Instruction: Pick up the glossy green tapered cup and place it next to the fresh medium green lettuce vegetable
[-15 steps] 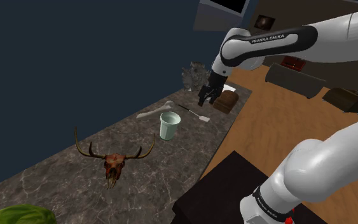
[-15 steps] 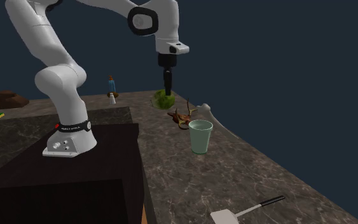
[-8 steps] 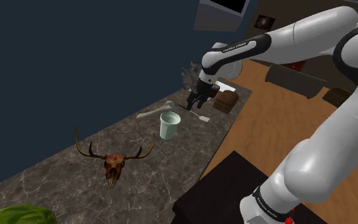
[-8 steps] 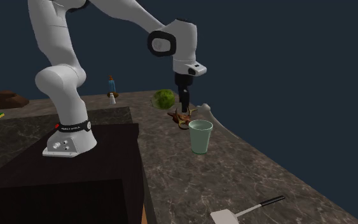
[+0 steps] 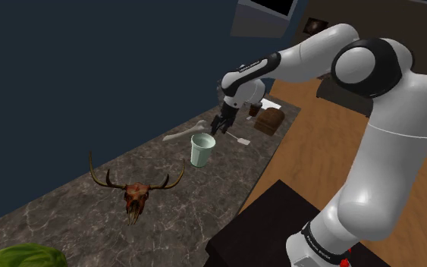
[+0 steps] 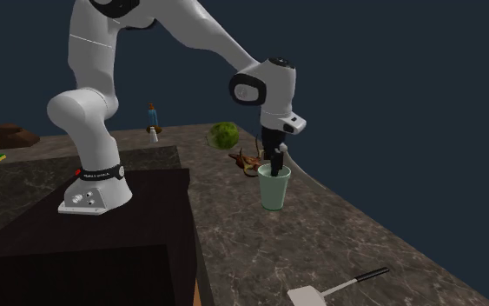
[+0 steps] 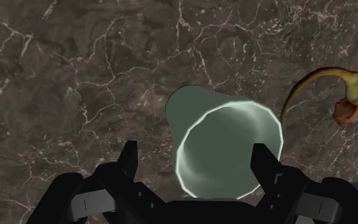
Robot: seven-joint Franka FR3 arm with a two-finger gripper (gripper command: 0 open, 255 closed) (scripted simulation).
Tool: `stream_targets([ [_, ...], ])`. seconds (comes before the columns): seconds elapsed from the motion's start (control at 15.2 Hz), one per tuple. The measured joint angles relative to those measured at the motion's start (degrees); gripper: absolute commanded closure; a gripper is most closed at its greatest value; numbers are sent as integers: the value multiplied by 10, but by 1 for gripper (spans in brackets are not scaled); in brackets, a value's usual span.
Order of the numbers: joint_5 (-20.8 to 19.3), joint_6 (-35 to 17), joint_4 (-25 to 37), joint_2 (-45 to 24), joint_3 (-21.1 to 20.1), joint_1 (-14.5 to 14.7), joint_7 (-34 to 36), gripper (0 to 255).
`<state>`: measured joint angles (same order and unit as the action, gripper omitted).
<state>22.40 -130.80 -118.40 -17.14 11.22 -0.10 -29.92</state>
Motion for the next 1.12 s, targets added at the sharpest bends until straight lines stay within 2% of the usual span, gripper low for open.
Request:
stream_targets([
  [0.26,26,-3,59,-69,-12,-13,-28,0],
  [0.73,46,-40,63,-111,-25,-14,-42,0],
  [1.12,49,-45,60,-113,-27,-13,-43,0],
])
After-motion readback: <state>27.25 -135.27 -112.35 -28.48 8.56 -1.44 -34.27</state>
